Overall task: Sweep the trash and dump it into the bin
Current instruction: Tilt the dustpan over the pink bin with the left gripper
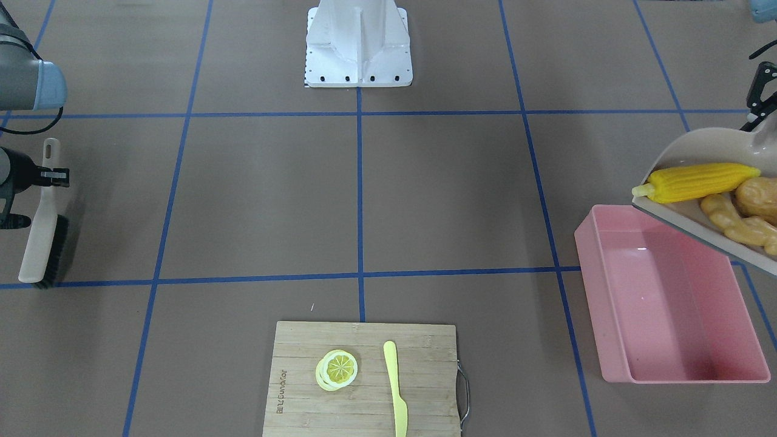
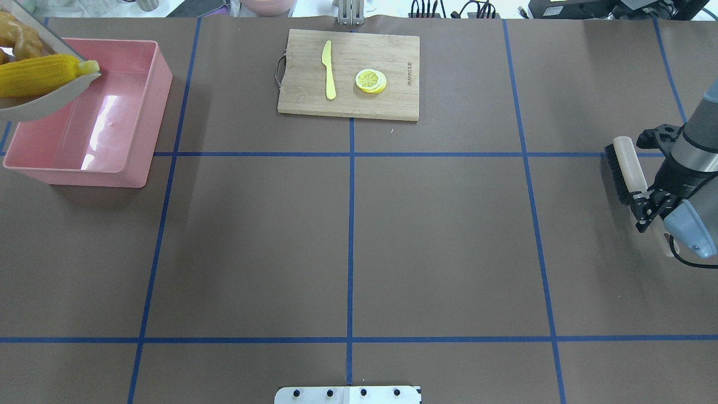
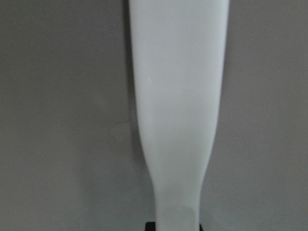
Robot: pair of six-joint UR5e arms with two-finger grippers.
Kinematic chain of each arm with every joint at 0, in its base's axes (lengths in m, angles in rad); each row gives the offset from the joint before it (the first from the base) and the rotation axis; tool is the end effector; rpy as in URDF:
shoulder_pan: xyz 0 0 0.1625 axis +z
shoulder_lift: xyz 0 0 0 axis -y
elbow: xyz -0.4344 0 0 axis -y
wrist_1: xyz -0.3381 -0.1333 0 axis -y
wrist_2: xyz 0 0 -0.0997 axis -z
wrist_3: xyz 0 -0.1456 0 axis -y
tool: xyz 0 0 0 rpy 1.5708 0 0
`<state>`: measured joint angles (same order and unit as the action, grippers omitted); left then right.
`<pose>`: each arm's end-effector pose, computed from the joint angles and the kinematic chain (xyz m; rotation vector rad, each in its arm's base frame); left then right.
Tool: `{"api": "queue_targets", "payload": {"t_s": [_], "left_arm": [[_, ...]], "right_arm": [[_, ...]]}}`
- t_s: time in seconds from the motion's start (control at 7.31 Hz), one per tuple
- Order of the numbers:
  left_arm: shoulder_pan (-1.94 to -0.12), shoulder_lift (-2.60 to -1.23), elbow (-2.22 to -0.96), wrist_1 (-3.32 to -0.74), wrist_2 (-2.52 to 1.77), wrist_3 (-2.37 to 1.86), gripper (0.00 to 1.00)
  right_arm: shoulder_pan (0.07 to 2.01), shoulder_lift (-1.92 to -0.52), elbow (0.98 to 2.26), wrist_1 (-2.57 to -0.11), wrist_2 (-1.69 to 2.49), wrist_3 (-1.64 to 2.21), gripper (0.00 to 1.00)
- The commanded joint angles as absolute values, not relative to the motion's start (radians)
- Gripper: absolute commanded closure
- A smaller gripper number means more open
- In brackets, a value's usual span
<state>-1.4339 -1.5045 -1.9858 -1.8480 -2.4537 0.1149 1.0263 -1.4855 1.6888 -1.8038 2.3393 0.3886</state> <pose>0.0372 -0.4228 0.4969 0.5796 0.8667 0.5048 -0.2132 -0.4141 0.6347 -0.3712 -0.6742 -0.1367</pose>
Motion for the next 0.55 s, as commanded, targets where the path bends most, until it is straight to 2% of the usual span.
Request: {"api": "queue_targets", "payload": {"t_s": [0.0, 0.41], "left_arm": [[-1.447, -1.503, -1.983, -1.691, -2.447, 0.242, 1.0], [-1.45, -1.519, -1.915, -1.599, -2.445, 0.272, 1.0]], "right_arm": [[1.026, -1.471, 1.675, -1.802, 2.339, 0.39, 1.0], [1.026, -1.438, 1.629, -1.802, 2.342, 0.39, 1.0]]}}
